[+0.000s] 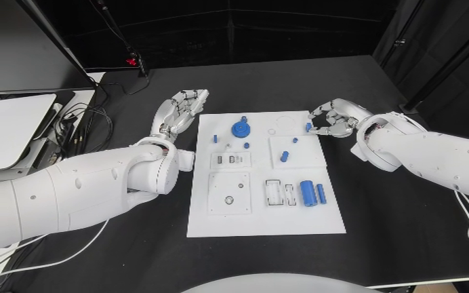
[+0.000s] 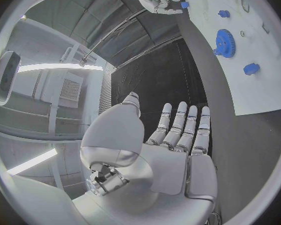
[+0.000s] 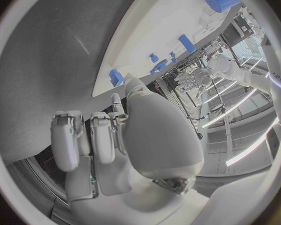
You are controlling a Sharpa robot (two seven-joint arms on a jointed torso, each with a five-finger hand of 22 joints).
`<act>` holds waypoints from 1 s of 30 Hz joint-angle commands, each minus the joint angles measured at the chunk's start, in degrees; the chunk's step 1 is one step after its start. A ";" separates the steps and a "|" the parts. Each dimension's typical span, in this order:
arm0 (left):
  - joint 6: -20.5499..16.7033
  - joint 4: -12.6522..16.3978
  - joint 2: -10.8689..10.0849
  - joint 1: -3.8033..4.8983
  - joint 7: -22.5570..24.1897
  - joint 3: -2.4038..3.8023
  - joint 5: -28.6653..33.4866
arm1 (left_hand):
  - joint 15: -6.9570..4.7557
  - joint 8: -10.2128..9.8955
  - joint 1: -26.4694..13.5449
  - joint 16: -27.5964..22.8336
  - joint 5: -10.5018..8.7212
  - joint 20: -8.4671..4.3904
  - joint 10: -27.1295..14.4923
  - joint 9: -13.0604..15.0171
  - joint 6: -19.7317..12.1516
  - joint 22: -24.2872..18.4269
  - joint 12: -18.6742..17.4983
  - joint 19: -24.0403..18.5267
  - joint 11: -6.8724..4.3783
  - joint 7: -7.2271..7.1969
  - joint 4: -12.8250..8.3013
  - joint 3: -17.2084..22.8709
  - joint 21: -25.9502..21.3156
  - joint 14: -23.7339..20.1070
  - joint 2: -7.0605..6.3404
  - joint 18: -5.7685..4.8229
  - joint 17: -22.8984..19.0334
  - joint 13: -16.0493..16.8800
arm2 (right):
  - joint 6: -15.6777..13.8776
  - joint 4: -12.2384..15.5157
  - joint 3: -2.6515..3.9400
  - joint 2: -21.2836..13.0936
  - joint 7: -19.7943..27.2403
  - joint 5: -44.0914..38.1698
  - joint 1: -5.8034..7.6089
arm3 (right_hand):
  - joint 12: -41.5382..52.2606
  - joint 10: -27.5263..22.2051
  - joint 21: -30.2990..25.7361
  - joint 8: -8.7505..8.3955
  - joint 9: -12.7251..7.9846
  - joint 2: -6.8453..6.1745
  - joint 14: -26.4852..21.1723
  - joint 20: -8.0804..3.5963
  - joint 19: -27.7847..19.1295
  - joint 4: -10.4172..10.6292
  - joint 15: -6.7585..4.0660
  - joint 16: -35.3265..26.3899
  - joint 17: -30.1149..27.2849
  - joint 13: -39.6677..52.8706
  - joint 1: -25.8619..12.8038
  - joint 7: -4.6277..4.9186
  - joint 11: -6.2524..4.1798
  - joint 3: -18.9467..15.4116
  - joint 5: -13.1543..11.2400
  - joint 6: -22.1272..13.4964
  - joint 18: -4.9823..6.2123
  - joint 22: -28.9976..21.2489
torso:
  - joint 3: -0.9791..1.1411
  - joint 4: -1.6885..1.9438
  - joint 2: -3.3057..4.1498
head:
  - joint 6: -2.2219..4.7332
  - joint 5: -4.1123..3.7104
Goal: Assemble the parts on the task board
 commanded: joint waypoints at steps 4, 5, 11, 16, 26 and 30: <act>0.53 0.13 -0.05 0.08 15.41 0.05 -0.37 | -0.01 0.16 0.82 0.21 0.39 0.21 0.53 -0.10 0.38 0.05 0.27 -0.12 -0.05 8.26 0.02 -0.52 0.24 0.48 0.11 -0.09 -0.02 -0.02 | 1.32 -0.23 0.04 0.47 -1.83 -1.28 0.03 | 0.15 5.96 0.19 0.50 0.10 0.25 5.86 -0.23 5.96 -0.14 -0.16 0.14 15.07 15.08 0.63 0.01 0.45 0.44 -0.39 0.95 -0.42 15.09 | -0.02 0.04 -0.01 | -0.39 0.22; 0.55 0.11 -0.05 0.08 15.40 0.05 -0.37 | -0.01 0.16 0.82 0.21 0.39 0.21 0.53 -0.10 0.38 0.05 0.27 -0.12 -0.05 8.26 0.02 -0.52 0.24 0.48 0.11 -0.09 -0.02 -0.02 | 1.25 -0.24 0.04 0.53 -2.08 -1.32 0.03 | 0.15 5.96 0.19 0.54 0.11 0.35 5.86 -0.24 5.96 -0.17 -0.18 0.14 15.07 15.08 0.69 0.00 0.45 0.50 -0.39 1.11 -0.42 15.09 | -0.02 0.04 -0.01 | -0.39 0.22; 0.61 0.11 -0.03 0.08 15.34 0.05 -0.37 | -0.01 0.16 0.82 0.21 0.39 0.21 0.53 -0.10 0.38 0.05 0.27 -0.12 -0.05 8.26 0.02 -0.52 0.24 0.48 0.11 -0.09 -0.02 -0.02 | 0.92 -0.34 0.04 0.91 -3.71 -1.48 0.02 | 0.15 5.96 0.19 0.79 0.16 1.40 5.86 -0.51 5.96 -0.69 -0.48 0.14 15.07 15.08 1.32 -0.45 0.15 1.02 -0.44 3.47 -0.42 15.09 | -0.04 -0.03 -0.04 | -0.61 0.35; 0.58 0.11 -0.04 0.09 15.33 0.05 -0.37 | -0.01 0.16 0.82 0.21 0.39 0.21 0.53 -0.10 0.38 0.05 0.27 -0.12 -0.05 8.26 0.02 -0.52 0.24 0.48 0.11 -0.09 -0.02 -0.02 | 1.18 -0.34 0.04 1.00 -4.39 -1.52 0.02 | 0.15 5.96 0.19 0.82 0.15 1.66 5.86 -0.64 5.96 -0.79 -0.63 0.14 15.07 15.08 1.35 -0.64 0.00 1.11 -0.42 4.57 -0.42 15.09 | -0.03 0.02 -0.09 | -0.70 0.37; 0.54 0.21 -0.16 0.09 15.42 0.05 -0.37 | -0.01 0.16 0.82 0.21 0.39 0.21 0.53 -0.10 0.38 0.05 0.27 -0.12 -0.05 8.26 0.02 -0.52 0.24 0.48 0.11 -0.09 -0.02 -0.02 | 1.64 -0.66 0.04 1.49 -4.91 -1.53 0.01 | 0.15 5.96 0.19 0.81 0.15 1.75 5.86 -0.67 5.96 -0.78 -0.66 0.14 15.07 15.08 1.31 -0.63 -0.02 1.13 -0.43 4.79 -0.42 15.09 | -0.03 -0.02 -0.06 | -0.81 0.58; 0.60 0.21 -0.16 0.09 15.36 0.05 -0.37 | -0.01 0.15 0.90 0.20 0.46 0.21 0.53 -0.11 0.39 0.04 0.28 -0.16 -0.05 8.26 0.03 -0.61 0.25 0.49 0.15 -0.09 -0.02 -0.03 | 1.69 -0.76 0.04 1.63 -5.14 -1.53 0.01 | 0.15 5.96 0.19 0.81 0.15 1.75 5.86 -0.67 5.96 -0.78 -0.66 0.14 15.07 15.08 1.31 -0.63 -0.02 1.13 -0.43 4.79 -0.42 15.09 | -0.02 -0.06 -0.04 | -0.92 0.69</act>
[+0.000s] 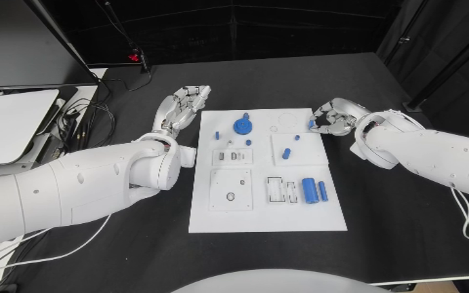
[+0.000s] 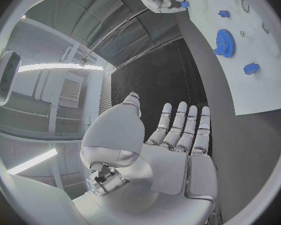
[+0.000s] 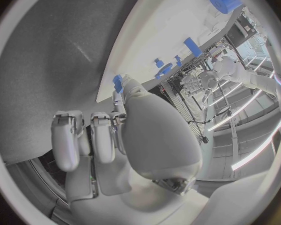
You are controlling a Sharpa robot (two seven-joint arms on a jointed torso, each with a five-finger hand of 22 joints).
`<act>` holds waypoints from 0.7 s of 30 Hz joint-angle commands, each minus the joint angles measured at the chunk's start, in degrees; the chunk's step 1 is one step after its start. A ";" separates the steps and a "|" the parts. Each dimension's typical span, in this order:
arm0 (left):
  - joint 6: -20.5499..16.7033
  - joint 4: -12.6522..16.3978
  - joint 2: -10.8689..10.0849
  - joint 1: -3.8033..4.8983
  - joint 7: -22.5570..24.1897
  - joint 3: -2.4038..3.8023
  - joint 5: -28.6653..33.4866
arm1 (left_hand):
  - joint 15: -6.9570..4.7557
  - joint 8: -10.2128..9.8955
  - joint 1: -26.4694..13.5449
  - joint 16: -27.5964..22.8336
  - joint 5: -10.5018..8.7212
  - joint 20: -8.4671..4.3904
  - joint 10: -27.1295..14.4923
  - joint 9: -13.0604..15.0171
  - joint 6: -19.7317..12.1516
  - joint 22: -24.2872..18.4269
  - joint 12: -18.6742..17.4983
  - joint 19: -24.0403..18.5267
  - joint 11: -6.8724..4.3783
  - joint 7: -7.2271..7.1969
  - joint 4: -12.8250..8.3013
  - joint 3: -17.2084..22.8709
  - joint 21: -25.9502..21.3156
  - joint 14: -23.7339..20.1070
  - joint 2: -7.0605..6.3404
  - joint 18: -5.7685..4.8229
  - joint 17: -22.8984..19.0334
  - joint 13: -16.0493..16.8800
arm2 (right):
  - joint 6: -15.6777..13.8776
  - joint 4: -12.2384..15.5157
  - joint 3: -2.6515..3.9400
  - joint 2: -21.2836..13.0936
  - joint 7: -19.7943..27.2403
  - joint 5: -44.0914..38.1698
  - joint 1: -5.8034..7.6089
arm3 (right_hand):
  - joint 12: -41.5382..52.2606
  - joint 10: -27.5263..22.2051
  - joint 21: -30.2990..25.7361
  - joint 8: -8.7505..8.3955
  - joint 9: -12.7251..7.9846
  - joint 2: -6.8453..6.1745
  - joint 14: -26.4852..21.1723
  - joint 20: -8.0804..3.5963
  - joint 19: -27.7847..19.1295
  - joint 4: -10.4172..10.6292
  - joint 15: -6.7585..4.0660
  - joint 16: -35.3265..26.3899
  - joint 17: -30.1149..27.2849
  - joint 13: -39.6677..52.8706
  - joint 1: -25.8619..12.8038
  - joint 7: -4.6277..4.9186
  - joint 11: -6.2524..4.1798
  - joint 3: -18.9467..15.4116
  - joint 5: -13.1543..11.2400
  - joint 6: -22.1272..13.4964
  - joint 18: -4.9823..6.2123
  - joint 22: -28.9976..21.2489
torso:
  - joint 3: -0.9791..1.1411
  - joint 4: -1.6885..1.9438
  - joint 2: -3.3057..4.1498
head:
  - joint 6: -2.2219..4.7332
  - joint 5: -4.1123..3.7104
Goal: Assemble the parts on the task board
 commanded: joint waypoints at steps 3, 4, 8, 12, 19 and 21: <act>0.57 0.10 0.00 0.09 15.33 0.05 -0.37 | 0.00 0.15 0.60 0.20 0.24 0.21 0.53 -0.06 0.39 0.04 0.28 -0.16 -0.05 8.26 -0.01 -0.34 0.25 0.49 -0.15 -0.09 -0.02 -0.02 | 0.60 -0.13 0.03 0.25 -0.83 -0.29 0.07 | 0.15 5.96 0.19 0.30 0.08 0.59 6.06 -0.27 5.95 -0.01 -0.47 0.14 15.08 15.08 0.11 -0.13 -0.03 0.38 -0.22 0.45 -0.42 15.09 | 0.02 -0.04 0.02 | -0.14 0.13; 0.57 0.10 0.01 0.09 15.33 0.05 -0.37 | 0.00 0.15 0.60 0.20 0.24 0.21 0.53 -0.06 0.39 0.04 0.28 -0.16 -0.05 8.26 -0.01 -0.34 0.25 0.49 -0.15 -0.09 -0.02 -0.02 | 0.61 -0.16 0.03 0.30 -0.88 -0.29 0.07 | 0.15 5.96 0.19 0.29 0.08 0.59 6.06 -0.28 5.95 -0.01 -0.47 0.14 15.08 15.08 0.11 -0.13 -0.03 0.38 -0.22 0.44 -0.42 15.09 | 0.02 -0.02 0.02 | -0.17 0.12; 0.59 0.09 0.02 0.09 15.30 0.05 -0.37 | 0.00 0.15 0.60 0.20 0.24 0.21 0.53 -0.06 0.39 0.04 0.28 -0.16 -0.05 8.26 -0.01 -0.34 0.25 0.49 -0.15 -0.09 -0.02 -0.02 | 0.67 -0.25 0.03 0.48 -1.02 -0.29 0.06 | 0.15 5.96 0.19 0.24 0.05 0.58 6.06 -0.28 5.95 -0.01 -0.47 0.14 15.08 15.08 0.09 -0.11 -0.03 0.37 -0.23 0.41 -0.42 15.09 | 0.01 0.01 0.02 | -0.22 0.06; 0.61 0.09 0.02 0.09 15.28 0.05 -0.37 | 0.00 0.15 0.60 0.20 0.24 0.21 0.53 -0.06 0.39 0.04 0.28 -0.16 -0.05 8.26 -0.01 -0.34 0.25 0.49 -0.15 -0.09 -0.02 -0.02 | 0.70 -0.29 0.03 0.62 -1.11 -0.29 0.06 | 0.15 5.96 0.19 0.05 -0.03 0.79 6.06 -0.33 5.95 0.11 -0.50 0.14 15.08 15.08 -0.16 0.00 0.03 0.35 -0.26 0.62 -0.42 15.09 | 0.03 0.00 0.01 | -0.28 0.11; 0.59 0.08 0.00 0.09 15.25 0.05 -0.37 | 0.00 0.15 0.60 0.20 0.24 0.21 0.53 -0.06 0.39 0.04 0.28 -0.16 -0.05 8.26 -0.01 -0.34 0.25 0.49 -0.15 -0.09 -0.02 -0.02 | 0.10 -0.33 0.03 0.86 -1.28 -0.29 0.02 | 0.15 5.96 0.19 0.10 -0.05 2.93 6.06 -0.20 5.95 0.20 -0.17 0.14 15.08 15.08 -0.52 0.18 0.65 0.92 -0.25 3.63 -0.42 15.09 | 0.03 0.03 0.01 | -0.26 0.11; 0.60 0.08 0.01 0.09 15.23 0.05 -0.37 | 0.00 0.15 0.60 0.20 0.24 0.21 0.53 -0.06 0.39 0.04 0.28 -0.16 -0.05 8.26 -0.01 -0.34 0.25 0.49 -0.15 -0.09 -0.02 -0.02 | -0.70 -0.30 0.03 0.93 -1.39 -0.29 -0.01 | 0.15 5.96 0.19 0.03 -0.08 3.86 6.06 -0.02 5.95 -0.06 0.07 0.14 15.08 15.08 -0.26 0.34 0.92 1.33 0.44 4.99 -0.42 15.09 | 0.01 0.00 0.00 | -0.22 0.12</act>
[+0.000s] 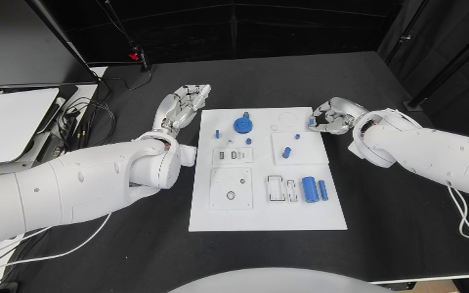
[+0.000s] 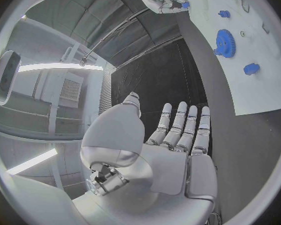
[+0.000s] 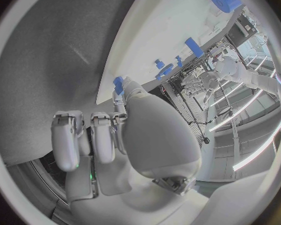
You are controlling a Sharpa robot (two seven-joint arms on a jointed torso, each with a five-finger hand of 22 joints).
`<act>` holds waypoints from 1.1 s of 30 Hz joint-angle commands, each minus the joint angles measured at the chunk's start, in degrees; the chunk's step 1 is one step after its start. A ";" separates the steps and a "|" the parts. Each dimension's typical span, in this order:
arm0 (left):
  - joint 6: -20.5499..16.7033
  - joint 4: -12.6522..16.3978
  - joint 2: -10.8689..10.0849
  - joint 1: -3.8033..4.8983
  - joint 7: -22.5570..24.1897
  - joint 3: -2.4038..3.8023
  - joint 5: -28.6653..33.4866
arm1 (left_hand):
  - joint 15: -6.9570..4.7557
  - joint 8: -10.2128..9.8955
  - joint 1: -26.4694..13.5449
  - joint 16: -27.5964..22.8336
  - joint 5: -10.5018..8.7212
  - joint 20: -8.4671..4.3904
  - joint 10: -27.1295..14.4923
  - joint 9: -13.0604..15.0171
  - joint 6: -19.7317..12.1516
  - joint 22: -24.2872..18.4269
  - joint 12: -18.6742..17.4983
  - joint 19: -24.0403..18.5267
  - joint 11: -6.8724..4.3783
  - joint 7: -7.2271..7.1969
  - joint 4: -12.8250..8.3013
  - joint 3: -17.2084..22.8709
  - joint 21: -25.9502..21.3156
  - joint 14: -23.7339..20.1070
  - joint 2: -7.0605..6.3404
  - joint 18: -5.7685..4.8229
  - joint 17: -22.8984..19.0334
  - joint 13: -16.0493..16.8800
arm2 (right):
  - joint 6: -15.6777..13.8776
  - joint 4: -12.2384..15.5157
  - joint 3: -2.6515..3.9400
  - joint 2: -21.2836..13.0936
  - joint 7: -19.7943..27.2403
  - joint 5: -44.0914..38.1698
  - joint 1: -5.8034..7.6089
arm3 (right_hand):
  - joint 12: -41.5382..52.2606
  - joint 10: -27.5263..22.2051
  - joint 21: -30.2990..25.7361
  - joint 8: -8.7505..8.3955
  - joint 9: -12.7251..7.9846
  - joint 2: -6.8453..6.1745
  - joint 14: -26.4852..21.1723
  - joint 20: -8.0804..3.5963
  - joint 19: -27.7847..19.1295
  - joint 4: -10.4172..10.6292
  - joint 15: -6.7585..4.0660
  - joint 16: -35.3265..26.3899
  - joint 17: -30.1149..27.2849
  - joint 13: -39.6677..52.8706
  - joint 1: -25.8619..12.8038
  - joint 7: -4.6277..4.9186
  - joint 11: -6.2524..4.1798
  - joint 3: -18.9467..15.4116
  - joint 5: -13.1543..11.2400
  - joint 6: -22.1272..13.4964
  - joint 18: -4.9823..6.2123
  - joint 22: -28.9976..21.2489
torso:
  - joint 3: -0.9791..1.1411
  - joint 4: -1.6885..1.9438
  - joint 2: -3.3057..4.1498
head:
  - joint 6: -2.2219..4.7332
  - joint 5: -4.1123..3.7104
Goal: Assemble the parts on the task board
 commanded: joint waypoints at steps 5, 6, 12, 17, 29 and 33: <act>0.51 0.11 -0.01 0.09 15.19 0.05 -0.37 | 0.00 0.15 0.60 0.20 0.25 0.21 0.53 -0.06 0.39 0.04 0.28 -0.16 -0.05 8.26 -0.01 -0.35 0.25 0.49 -0.15 -0.09 -0.02 -0.02 | -3.47 0.27 0.03 0.12 0.12 0.18 -0.02 | 0.14 5.96 0.19 -0.01 -0.04 2.42 6.06 0.23 5.95 -1.01 0.27 0.14 15.09 15.08 1.02 0.17 0.68 1.47 1.57 3.44 -0.42 15.09 | -0.01 0.03 0.01 | 0.10 0.11; 0.51 0.11 -0.01 0.09 15.18 0.05 -0.37 | 0.00 0.14 0.62 0.19 0.26 0.22 0.53 -0.06 0.40 0.03 0.28 -0.19 -0.05 8.26 -0.01 -0.38 0.24 0.50 -0.14 -0.09 -0.02 -0.02 | -4.07 0.33 0.03 0.12 0.32 0.47 -0.03 | 0.14 5.96 0.19 -0.07 -0.06 2.54 6.06 0.25 5.95 -1.14 0.28 0.14 15.09 15.08 1.14 0.16 0.68 1.58 1.58 3.61 -0.42 15.09 | 0.00 0.04 0.00 | 0.09 0.12; 0.47 0.18 -0.08 0.10 15.16 0.05 -0.37 | 0.00 0.13 0.65 0.18 0.29 0.22 0.53 -0.07 0.40 0.02 0.29 -0.23 -0.05 8.26 0.00 -0.43 0.23 0.50 -0.12 -0.10 -0.02 -0.03 | -8.30 0.99 0.03 -0.01 2.45 2.53 -0.05 | 0.14 5.96 0.19 -0.32 -0.14 2.66 6.06 0.33 5.95 -1.78 0.34 0.14 15.09 15.08 1.63 0.31 0.78 1.88 1.83 4.38 -0.42 15.09 | -0.03 -0.03 -0.02 | 0.23 0.30; 0.40 0.19 -0.13 0.10 15.18 0.05 -0.37 | 0.00 0.13 0.65 0.18 0.29 0.22 0.53 -0.07 0.40 0.02 0.29 -0.23 -0.05 8.26 0.00 -0.43 0.23 0.50 -0.12 -0.10 -0.02 -0.03 | -12.57 3.10 0.06 -0.86 4.97 5.03 -0.02 | 0.14 5.96 0.19 -0.54 -0.20 2.59 6.06 0.42 5.95 -2.30 0.47 0.14 15.09 15.08 1.98 0.57 0.99 2.02 2.19 4.98 -0.42 15.09 | -0.11 -0.01 -0.12 | 0.45 0.55; 0.41 -0.17 0.23 0.10 15.11 0.04 -0.37 | 0.00 0.13 0.67 0.18 0.30 0.22 0.53 -0.07 0.40 0.03 0.29 -0.22 -0.05 8.26 0.01 -0.46 0.25 0.51 -0.11 -0.10 -0.02 -0.03 | -8.99 13.45 0.19 -1.42 1.71 6.26 1.60 | 0.14 5.96 0.19 -0.83 -0.29 2.19 6.06 0.53 5.95 -2.75 0.60 0.14 15.09 15.08 2.14 0.70 1.13 1.89 2.25 5.31 -0.42 15.09 | 0.03 0.13 0.06 | -0.09 2.53; 0.34 -0.13 0.17 0.11 15.09 0.04 -0.37 | 0.00 0.13 0.67 0.18 0.30 0.22 0.53 -0.07 0.40 0.03 0.29 -0.22 -0.05 8.26 0.01 -0.46 0.25 0.51 -0.11 -0.10 -0.02 -0.03 | -7.87 16.44 0.19 -0.33 -0.13 5.14 1.72 | 0.14 5.96 0.19 -0.91 -0.32 2.21 6.06 0.56 5.95 -2.93 0.64 0.14 15.09 15.08 2.27 0.74 1.17 1.95 2.31 5.46 -0.42 15.09 | -0.02 0.06 0.06 | -0.27 3.55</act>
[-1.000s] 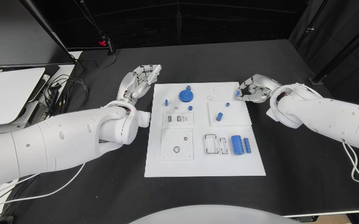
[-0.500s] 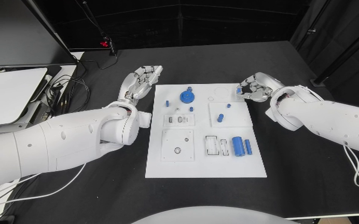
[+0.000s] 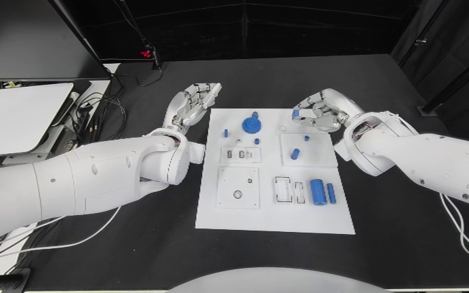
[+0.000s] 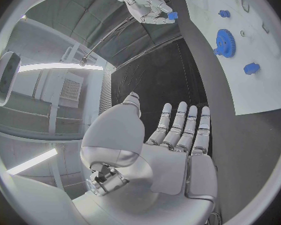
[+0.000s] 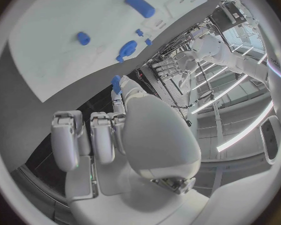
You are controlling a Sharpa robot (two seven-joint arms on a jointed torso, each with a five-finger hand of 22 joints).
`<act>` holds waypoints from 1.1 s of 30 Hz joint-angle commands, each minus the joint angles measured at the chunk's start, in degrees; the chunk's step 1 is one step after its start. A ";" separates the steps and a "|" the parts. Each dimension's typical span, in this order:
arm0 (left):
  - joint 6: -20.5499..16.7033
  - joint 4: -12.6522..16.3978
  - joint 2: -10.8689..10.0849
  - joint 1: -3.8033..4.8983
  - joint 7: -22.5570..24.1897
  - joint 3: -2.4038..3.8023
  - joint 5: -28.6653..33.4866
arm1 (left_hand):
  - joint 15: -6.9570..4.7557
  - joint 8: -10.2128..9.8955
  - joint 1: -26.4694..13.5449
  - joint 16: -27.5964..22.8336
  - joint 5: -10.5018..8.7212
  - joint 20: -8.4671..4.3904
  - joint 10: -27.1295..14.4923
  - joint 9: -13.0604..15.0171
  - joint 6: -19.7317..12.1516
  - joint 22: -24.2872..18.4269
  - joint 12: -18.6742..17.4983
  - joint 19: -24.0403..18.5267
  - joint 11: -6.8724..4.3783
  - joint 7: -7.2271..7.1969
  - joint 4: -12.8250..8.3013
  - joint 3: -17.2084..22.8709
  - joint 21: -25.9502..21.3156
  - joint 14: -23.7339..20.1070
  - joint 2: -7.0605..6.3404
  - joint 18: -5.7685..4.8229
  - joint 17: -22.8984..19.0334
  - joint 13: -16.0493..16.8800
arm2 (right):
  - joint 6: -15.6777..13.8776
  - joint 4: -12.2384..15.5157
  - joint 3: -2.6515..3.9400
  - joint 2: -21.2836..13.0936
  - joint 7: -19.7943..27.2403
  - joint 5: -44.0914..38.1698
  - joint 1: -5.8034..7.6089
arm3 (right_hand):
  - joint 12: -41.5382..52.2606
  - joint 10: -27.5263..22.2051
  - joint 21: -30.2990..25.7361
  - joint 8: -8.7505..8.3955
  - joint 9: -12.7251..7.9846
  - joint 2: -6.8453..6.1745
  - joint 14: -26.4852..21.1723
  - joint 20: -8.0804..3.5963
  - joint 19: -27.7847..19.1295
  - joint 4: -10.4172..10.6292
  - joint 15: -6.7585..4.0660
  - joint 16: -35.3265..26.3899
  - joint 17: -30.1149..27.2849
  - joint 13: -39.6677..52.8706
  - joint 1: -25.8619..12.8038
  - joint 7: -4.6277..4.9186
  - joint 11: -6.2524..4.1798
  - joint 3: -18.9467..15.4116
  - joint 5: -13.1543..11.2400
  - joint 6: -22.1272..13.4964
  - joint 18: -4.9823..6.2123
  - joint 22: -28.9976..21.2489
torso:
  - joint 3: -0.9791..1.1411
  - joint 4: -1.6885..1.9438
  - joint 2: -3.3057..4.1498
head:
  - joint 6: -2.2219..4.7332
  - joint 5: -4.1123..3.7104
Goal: Assemble the parts on the task board
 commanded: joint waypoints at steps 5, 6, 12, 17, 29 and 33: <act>0.36 -0.07 0.08 0.10 15.05 0.05 -0.36 | 0.00 0.13 0.67 0.18 0.30 0.22 0.53 -0.07 0.40 0.03 0.30 -0.22 -0.05 8.26 0.00 -0.47 0.25 0.51 -0.11 -0.10 -0.02 -0.03 | 3.11 4.77 0.00 2.43 -5.45 -4.01 0.19 | 0.14 5.96 0.19 0.02 0.10 -0.01 5.84 0.68 5.97 -0.93 0.55 0.14 15.09 15.08 0.72 -0.09 0.57 0.16 0.40 2.60 -0.42 15.09 | -0.09 -0.13 -0.04 | -0.64 1.72; 0.37 -0.07 0.11 0.10 15.05 0.05 -0.36 | 0.00 0.13 0.67 0.18 0.30 0.22 0.53 -0.07 0.40 0.03 0.30 -0.22 -0.05 8.26 0.00 -0.47 0.25 0.51 -0.11 -0.10 -0.02 -0.03 | 3.36 5.41 0.00 2.75 -6.06 -4.77 0.18 | 0.14 5.96 0.19 0.01 0.10 -0.03 5.84 0.69 5.97 -1.00 0.57 0.14 15.09 15.08 0.73 -0.03 0.60 0.15 0.39 2.76 -0.42 15.09 | -0.07 -0.11 0.02 | -0.65 1.86; 0.32 -0.03 0.13 0.10 15.04 0.04 -0.36 | 0.00 0.13 0.67 0.18 0.30 0.22 0.53 -0.07 0.40 0.03 0.30 -0.22 -0.05 8.26 0.00 -0.47 0.25 0.51 -0.11 -0.10 -0.02 -0.03 | 3.27 8.59 -0.02 4.50 -10.73 -7.30 -0.27 | 0.14 5.96 0.19 -0.04 0.10 -0.03 5.84 0.75 5.97 -1.22 0.64 0.14 15.09 15.08 0.78 0.13 0.73 0.17 0.40 3.13 -0.42 15.09 | -0.02 -0.14 -0.05 | -1.14 2.65; 0.29 -0.05 0.15 0.10 15.02 0.04 -0.36 | 0.00 0.13 0.67 0.18 0.30 0.22 0.53 -0.07 0.40 0.03 0.30 -0.22 -0.05 8.26 0.00 -0.47 0.25 0.51 -0.11 -0.10 -0.02 -0.03 | 2.73 9.89 -0.03 6.57 -13.97 -9.10 -1.10 | 0.14 5.96 0.19 -0.14 0.07 -0.07 5.84 0.77 5.97 -1.35 0.66 0.14 15.09 15.08 0.83 0.18 0.78 0.18 0.42 3.16 -0.42 15.09 | -0.05 -0.09 -0.03 | -1.50 2.84; 0.34 0.06 0.27 0.10 14.85 0.04 -0.36 | 0.00 0.12 0.74 0.18 0.35 0.22 0.54 -0.07 0.42 0.02 0.32 -0.27 -0.05 8.26 0.01 -0.56 0.25 0.53 -0.06 -0.10 -0.02 -0.03 | 1.13 9.13 -0.03 10.58 -20.40 -11.39 -4.16 | 0.14 5.96 0.19 -0.20 0.06 -0.02 5.84 0.83 5.97 -1.58 0.72 0.14 15.09 15.08 0.88 0.28 0.88 0.24 0.44 3.52 -0.42 15.09 | -0.06 -0.11 -0.01 | -1.72 2.88; 0.34 0.08 0.26 0.10 14.81 0.04 -0.36 | 0.00 0.12 0.74 0.18 0.35 0.22 0.54 -0.07 0.42 0.02 0.32 -0.27 -0.05 8.26 0.01 -0.56 0.25 0.53 -0.06 -0.10 -0.02 -0.03 | 0.23 8.52 -0.02 11.31 -21.08 -11.70 -5.13 | 0.14 5.96 0.19 -0.28 0.03 -0.04 5.84 0.85 5.97 -1.61 0.73 0.14 15.09 15.08 0.83 0.32 0.92 0.23 0.47 3.49 -0.42 15.09 | -0.07 -0.21 0.06 | -1.80 2.98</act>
